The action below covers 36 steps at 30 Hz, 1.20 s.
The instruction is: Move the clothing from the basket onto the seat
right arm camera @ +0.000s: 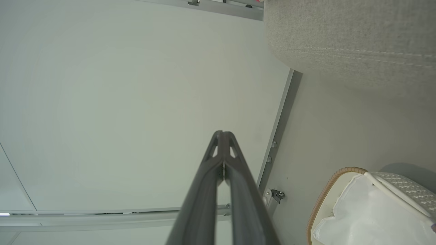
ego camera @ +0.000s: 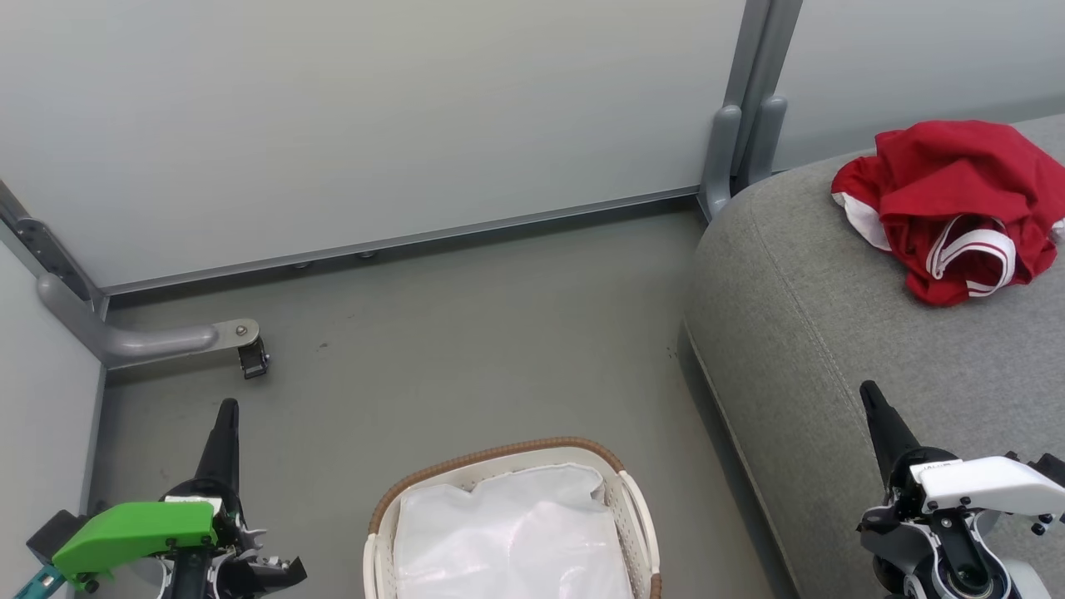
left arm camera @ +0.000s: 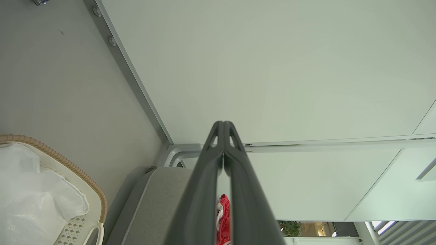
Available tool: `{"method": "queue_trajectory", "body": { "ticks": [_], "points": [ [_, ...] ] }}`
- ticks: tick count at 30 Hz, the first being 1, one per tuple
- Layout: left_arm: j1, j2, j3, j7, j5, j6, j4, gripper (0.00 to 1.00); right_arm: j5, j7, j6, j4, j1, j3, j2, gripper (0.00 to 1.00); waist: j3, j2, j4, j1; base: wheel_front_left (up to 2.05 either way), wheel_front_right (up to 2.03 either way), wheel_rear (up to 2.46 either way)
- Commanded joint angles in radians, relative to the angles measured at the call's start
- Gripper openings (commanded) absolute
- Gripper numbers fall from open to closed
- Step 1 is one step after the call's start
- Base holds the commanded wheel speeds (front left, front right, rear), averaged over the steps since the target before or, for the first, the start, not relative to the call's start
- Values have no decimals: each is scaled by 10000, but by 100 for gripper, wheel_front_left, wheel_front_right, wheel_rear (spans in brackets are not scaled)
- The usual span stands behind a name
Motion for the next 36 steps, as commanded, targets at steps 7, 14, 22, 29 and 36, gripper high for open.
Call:
{"method": "queue_trajectory", "body": {
  "ticks": [7,14,22,29,36],
  "points": [
    [-249,62,114,174,-572,-96,18,0,631,203,-1,-61,-120,-122,-37,0,-24,0,-7,0,0,0,0],
    [-325,62,167,299,-1012,-132,35,0,1132,335,-2,-62,-113,-215,-28,0,-50,0,-16,0,0,0,0],
    [-311,58,164,302,-969,-125,33,0,1048,365,-2,-55,-116,-239,1,0,-50,0,-16,0,0,0,0],
    [-311,56,166,305,-967,-126,33,0,1025,365,-2,-53,-118,-255,14,0,-50,0,-16,0,0,0,0],
    [-311,54,166,308,-964,-124,32,0,1008,387,-2,-51,-120,-270,22,0,-50,0,-16,0,0,0,0]
  ]
}}
